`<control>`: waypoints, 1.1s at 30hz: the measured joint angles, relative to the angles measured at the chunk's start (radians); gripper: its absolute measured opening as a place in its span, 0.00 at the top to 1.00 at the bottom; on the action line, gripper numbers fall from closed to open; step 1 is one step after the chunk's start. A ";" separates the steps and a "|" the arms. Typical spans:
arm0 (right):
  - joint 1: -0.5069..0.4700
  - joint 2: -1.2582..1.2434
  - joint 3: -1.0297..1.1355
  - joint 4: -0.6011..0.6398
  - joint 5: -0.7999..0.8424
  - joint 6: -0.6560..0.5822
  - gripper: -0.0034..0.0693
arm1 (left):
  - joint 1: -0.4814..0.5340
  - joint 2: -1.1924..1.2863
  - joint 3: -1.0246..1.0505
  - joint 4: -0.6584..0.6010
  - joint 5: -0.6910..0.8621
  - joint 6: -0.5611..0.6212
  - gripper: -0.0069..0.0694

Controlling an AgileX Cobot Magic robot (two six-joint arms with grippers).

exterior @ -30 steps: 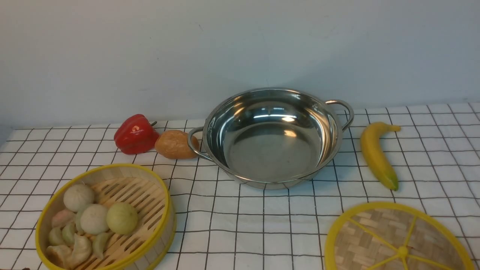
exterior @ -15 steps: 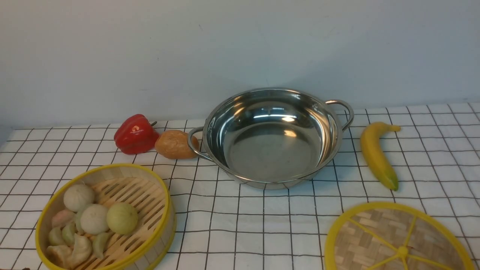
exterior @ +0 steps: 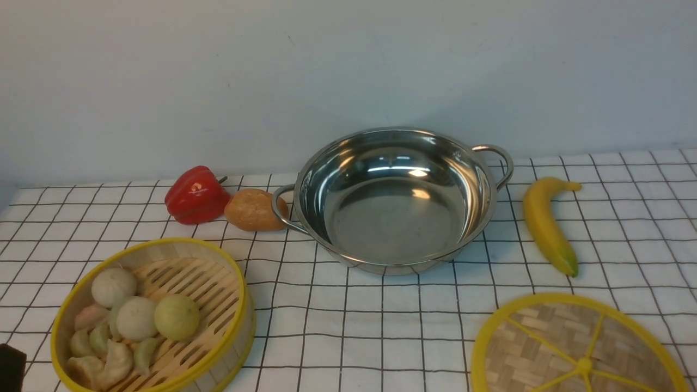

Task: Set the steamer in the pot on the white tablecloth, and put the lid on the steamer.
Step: 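Grasp the rim of the steamer basket holding the buns with the left gripper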

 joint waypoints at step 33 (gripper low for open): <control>0.001 0.000 0.000 0.000 0.000 -0.001 0.62 | -0.108 1.396 -0.968 -0.092 0.924 0.630 0.59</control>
